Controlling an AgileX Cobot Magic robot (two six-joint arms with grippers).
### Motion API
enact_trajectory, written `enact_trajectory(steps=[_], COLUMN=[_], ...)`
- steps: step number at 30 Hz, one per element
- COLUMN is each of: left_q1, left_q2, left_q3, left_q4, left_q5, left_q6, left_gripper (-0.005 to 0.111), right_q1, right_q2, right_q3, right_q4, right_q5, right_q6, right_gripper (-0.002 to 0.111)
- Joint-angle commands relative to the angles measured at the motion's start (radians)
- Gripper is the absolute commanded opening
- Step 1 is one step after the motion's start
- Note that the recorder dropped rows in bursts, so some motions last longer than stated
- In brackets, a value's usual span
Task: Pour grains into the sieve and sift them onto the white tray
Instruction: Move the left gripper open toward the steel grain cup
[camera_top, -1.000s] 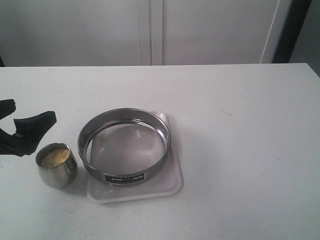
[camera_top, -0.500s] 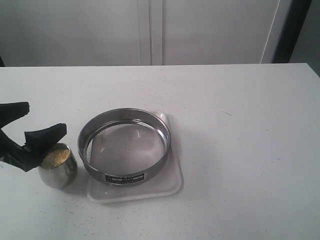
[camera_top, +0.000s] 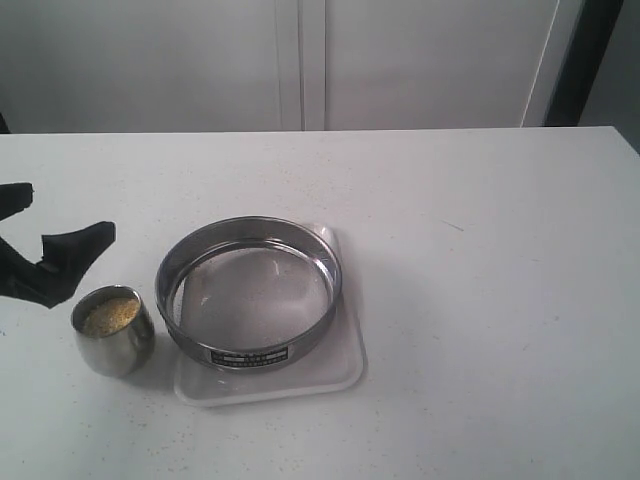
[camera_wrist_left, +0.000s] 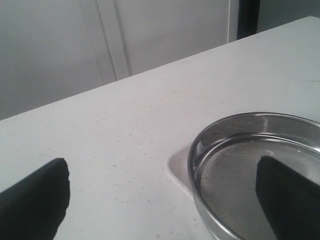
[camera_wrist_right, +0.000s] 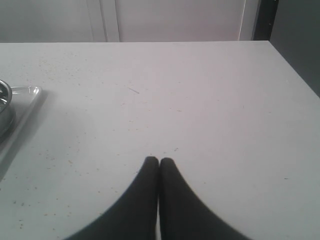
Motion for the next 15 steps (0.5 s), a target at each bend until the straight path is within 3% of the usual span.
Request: enact_trajectory(steps=[1, 6, 11, 15], left_q1=[0.001, 0.009, 0.085, 0.121], left_q2=[-0.004, 0.049, 0.138, 0.164], left_q3=[-0.101, -0.186, -0.18, -0.178], left_q4=[0.102, 0.281, 0.295, 0.445], left_q5=[0.109, 0.144, -0.045, -0.153], left_q6=[-0.057, -0.233, -0.282, -0.272], left_gripper=[0.105, 0.105, 0.105, 0.105], right_q1=[-0.001, -0.001, -0.001, -0.001], right_q2=[0.0, 0.0, 0.0, 0.0], right_q3=[0.005, 0.005, 0.005, 0.005], right_q4=[-0.008, -0.008, -0.008, -0.008], right_q5=[-0.009, -0.009, -0.009, -0.009], right_q6=[0.0, 0.0, 0.0, 0.0], right_gripper=[0.0, 0.0, 0.0, 0.0])
